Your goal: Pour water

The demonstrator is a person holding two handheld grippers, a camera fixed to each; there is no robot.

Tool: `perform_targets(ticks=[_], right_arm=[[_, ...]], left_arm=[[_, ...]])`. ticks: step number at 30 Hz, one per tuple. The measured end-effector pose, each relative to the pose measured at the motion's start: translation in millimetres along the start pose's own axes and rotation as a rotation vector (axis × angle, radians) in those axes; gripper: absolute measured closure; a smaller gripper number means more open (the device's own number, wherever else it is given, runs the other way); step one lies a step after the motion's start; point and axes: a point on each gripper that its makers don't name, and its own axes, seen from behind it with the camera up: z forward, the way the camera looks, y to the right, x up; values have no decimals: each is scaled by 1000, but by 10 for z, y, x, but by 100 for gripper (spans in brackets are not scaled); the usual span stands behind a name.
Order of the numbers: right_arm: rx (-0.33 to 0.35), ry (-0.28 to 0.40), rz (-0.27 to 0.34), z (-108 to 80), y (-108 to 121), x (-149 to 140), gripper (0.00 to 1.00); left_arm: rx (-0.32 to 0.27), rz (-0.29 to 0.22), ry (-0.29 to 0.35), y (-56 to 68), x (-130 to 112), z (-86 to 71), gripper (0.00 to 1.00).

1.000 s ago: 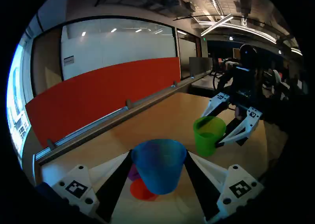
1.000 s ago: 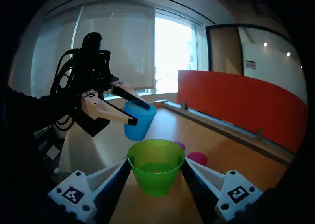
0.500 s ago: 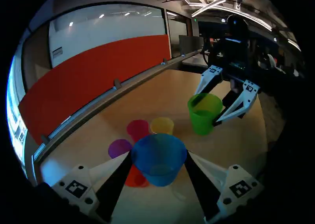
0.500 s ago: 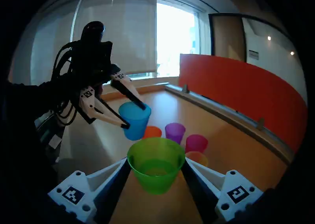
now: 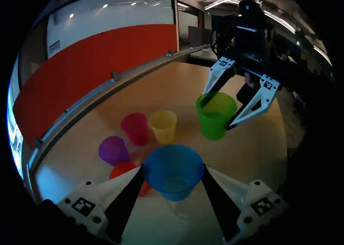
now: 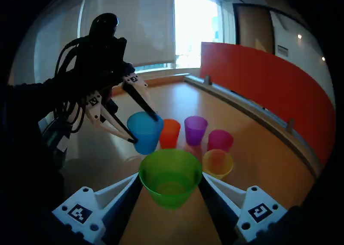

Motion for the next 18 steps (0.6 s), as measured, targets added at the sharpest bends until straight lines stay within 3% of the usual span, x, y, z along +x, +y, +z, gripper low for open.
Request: perform_targets(ticks=[18], right_arm=[[9,-62,7,141,75,-257,10]], left_arm=[[-67,-6,-25,156,-168,372,10]])
